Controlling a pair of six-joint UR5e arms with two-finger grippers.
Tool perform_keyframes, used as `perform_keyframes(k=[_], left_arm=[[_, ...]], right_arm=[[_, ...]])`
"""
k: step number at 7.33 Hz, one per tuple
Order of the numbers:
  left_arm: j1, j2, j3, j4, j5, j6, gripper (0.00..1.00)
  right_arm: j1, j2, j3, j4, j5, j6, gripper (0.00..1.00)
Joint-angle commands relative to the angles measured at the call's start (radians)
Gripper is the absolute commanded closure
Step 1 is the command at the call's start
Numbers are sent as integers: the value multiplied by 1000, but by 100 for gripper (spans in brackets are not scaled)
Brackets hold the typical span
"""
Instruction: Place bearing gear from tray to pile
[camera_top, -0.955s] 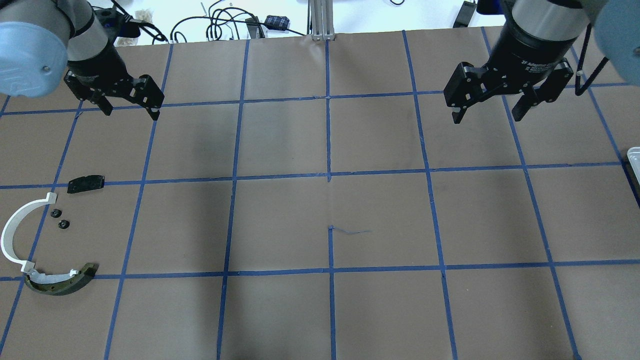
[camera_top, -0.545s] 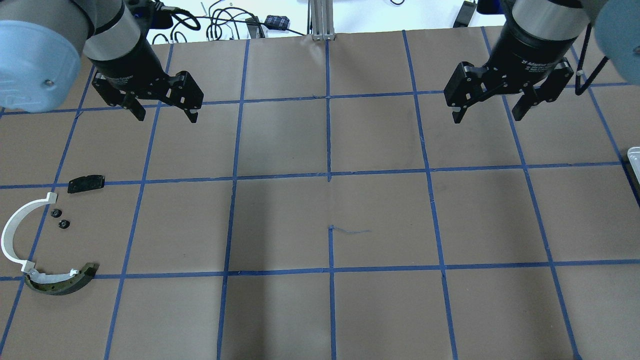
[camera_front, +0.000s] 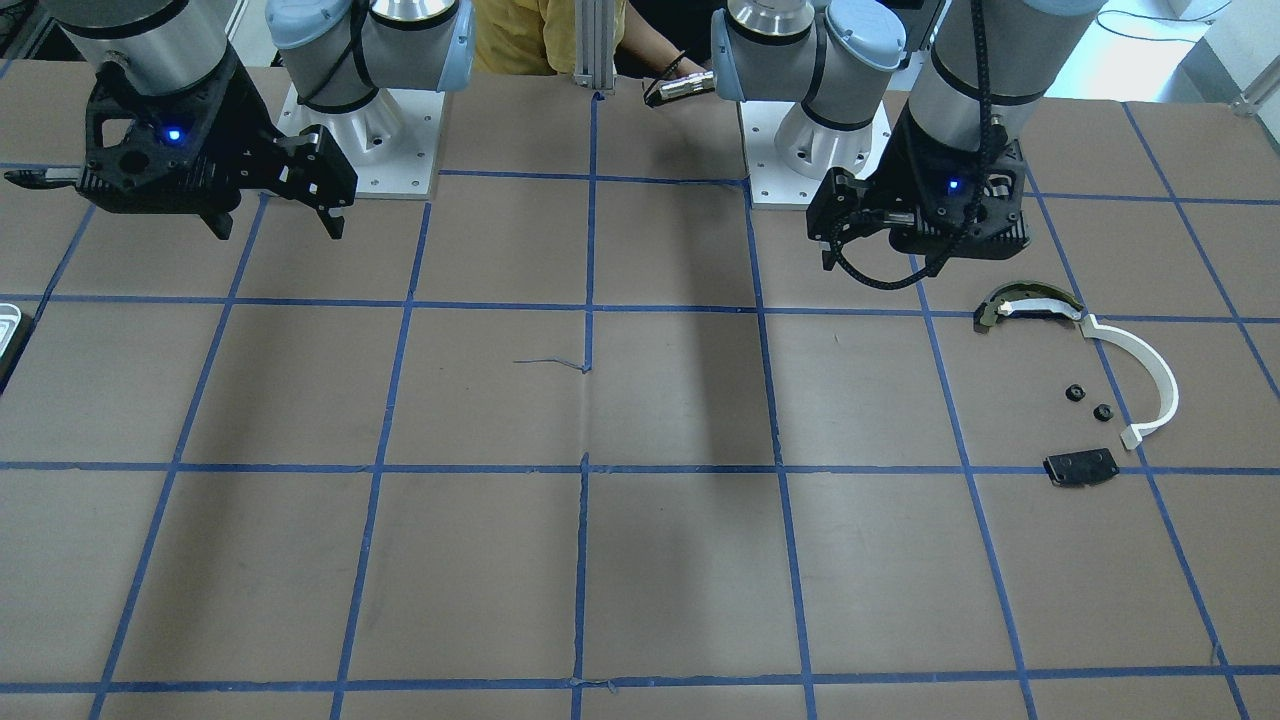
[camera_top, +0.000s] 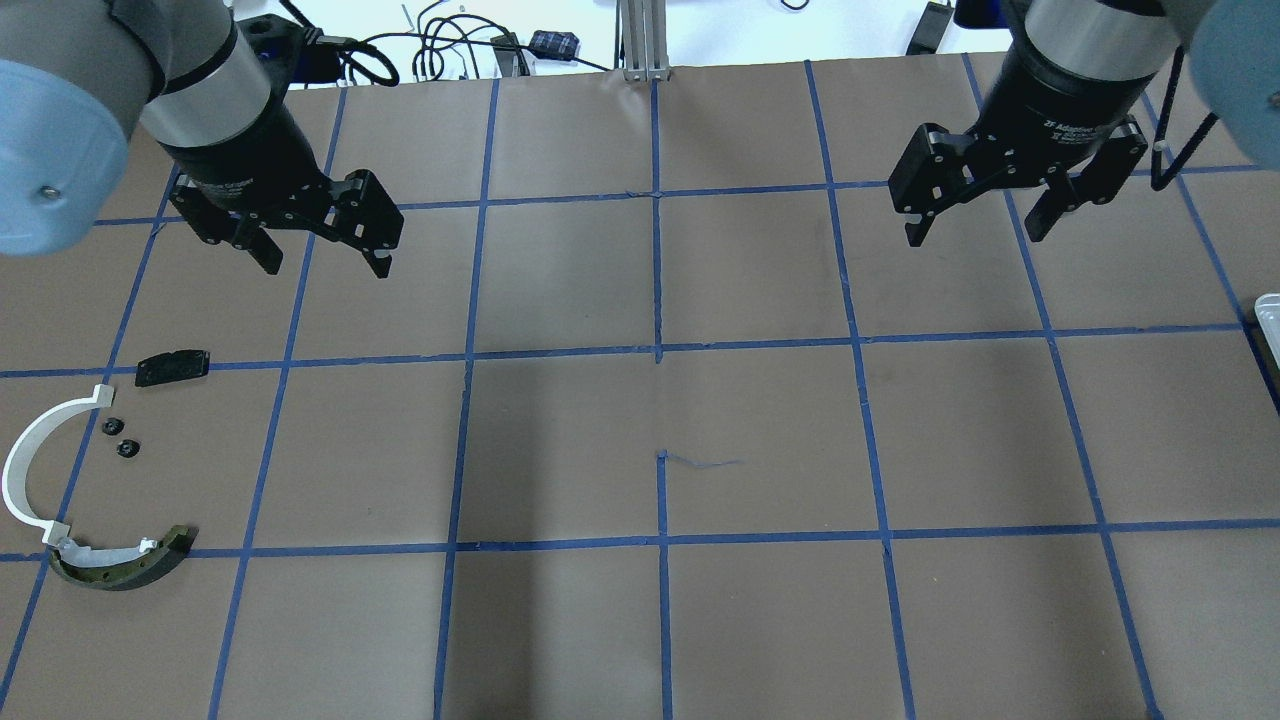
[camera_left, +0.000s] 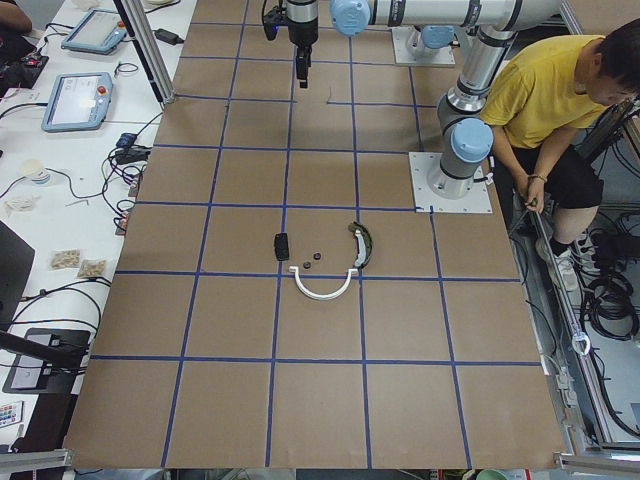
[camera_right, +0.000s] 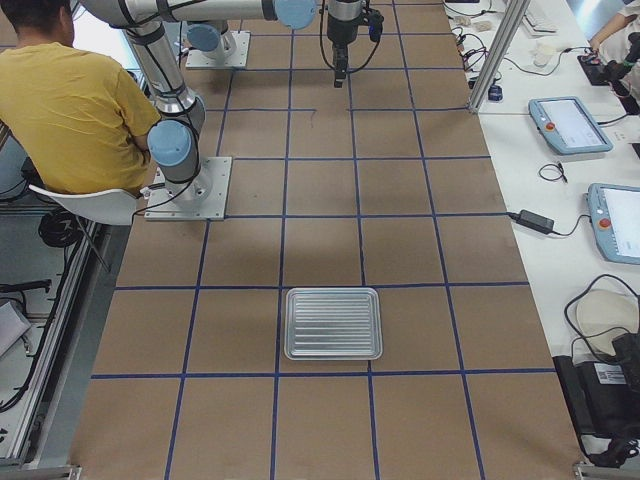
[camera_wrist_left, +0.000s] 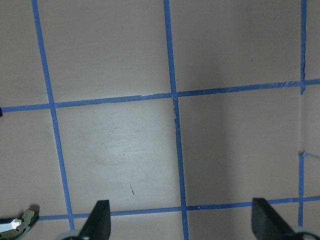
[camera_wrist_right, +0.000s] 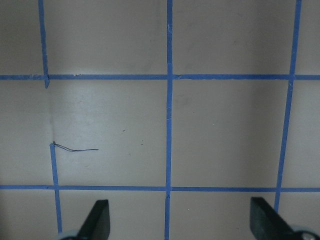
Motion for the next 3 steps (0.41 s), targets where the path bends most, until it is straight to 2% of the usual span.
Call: perform_keyframes(k=[1, 3], left_arm=[[42, 15, -3, -18, -2, 25, 0], [39, 17, -6, -19, 0, 27, 0]], right_arm=[[-1, 0, 0, -22, -31, -7, 0], [0, 0, 0, -24, -31, 1, 0]])
